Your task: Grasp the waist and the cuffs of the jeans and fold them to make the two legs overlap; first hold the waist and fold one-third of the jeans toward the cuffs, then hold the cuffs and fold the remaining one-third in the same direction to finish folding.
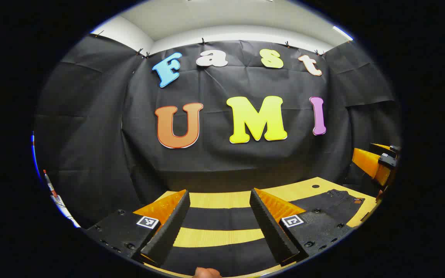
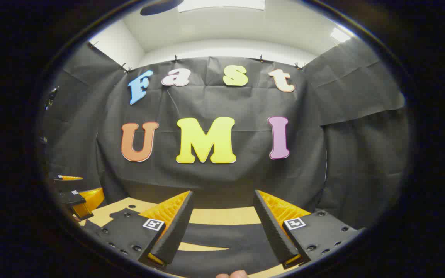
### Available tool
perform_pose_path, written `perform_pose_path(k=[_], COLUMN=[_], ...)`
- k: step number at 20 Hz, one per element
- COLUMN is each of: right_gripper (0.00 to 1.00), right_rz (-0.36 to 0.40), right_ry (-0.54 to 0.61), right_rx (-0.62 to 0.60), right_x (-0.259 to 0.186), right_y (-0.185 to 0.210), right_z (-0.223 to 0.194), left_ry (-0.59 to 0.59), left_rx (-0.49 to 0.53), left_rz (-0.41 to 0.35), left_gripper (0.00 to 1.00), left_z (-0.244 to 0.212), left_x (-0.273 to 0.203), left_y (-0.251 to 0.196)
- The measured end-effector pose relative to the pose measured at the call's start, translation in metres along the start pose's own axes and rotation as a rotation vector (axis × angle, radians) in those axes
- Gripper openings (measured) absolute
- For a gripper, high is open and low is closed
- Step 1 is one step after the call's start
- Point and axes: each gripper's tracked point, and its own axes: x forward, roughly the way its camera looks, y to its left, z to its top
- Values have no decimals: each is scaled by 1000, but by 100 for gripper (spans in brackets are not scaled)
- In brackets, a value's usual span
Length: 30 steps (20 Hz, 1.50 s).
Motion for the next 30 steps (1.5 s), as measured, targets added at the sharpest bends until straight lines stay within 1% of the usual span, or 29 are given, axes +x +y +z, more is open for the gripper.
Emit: perform_pose_path(k=[2, 3, 4, 6, 7, 8, 10, 11, 12, 13, 14, 15, 16, 17, 18, 19, 22, 23, 24, 26, 28, 29, 30], right_gripper=[94, 94, 94, 94, 94, 96, 96, 94, 96, 94, 96, 96, 93, 96, 94, 94, 94, 96, 94, 94, 99, 96, 96], right_rz=[3, 4, 3, 9, 12, 11, 21, 25, 31, 34, 38, 41, 44, 51, 55, 61, 66, 63, 53, 30, -5, -26, -54], right_ry=[-2, -10, -17, -24, -27, -26, -28, -29, -32, -35, -34, -31, -24, -12, 3, 19, 78, 107, 142, 204, 263, 304, 352], right_rx=[-4, 2, 4, -2, -7, -10, -11, -17, -26, -33, -39, -42, -43, -45, -45, -46, -46, -41, -38, -34, -22, -2, 29], right_x=[5, 6, 7, 8, 9, 9, 9, 8, 8, 7, 6, 3, 3, 4, 5, 4, -4, -9, -11, -14, -17, -19, -21], right_y=[3, 4, 5, 8, 10, 10, 13, 14, 15, 15, 16, 16, 16, 17, 17, 17, 11, 7, -1, -17, -37, -49, -63], right_z=[3, 6, 9, 11, 11, 12, 15, 15, 16, 16, 16, 14, 11, 8, 4, -1, -25, -35, -46, -68, -89, -101, -115], left_ry=[-22, -32, -37, -54, -67, -77, -88, -91, -90, -89, -84, -79, -72, -61, -50, -36, 40, 85, 143, 265, 371, 425, 485], left_rx=[0, 4, 10, 20, 24, 27, 32, 33, 32, 34, 38, 40, 38, 38, 36, 32, 3, -21, -55, -145, -233, -279, -340], left_rz=[-12, -12, -11, 2, 13, 23, 29, 32, 31, 33, 34, 37, 39, 42, 47, 52, 71, 80, 93, 140, 214, 245, 278], left_gripper=[99, 94, 99, 100, 99, 99, 99, 99, 99, 99, 99, 99, 99, 99, 99, 99, 99, 99, 99, 99, 100, 100, 99], left_z=[6, 8, 10, 15, 18, 21, 24, 24, 24, 23, 21, 20, 17, 13, 10, 6, -17, -32, -49, -87, -120, -137, -155], left_x=[1, 2, 2, 3, 4, 3, 2, 1, 0, 0, -2, -5, -7, -9, -11, -12, -16, -19, -23, -36, -49, -56, -62], left_y=[0, 2, 3, 7, 11, 14, 16, 17, 17, 18, 19, 19, 20, 21, 22, 24, 31, 33, 36, 48, 65, 73, 80])
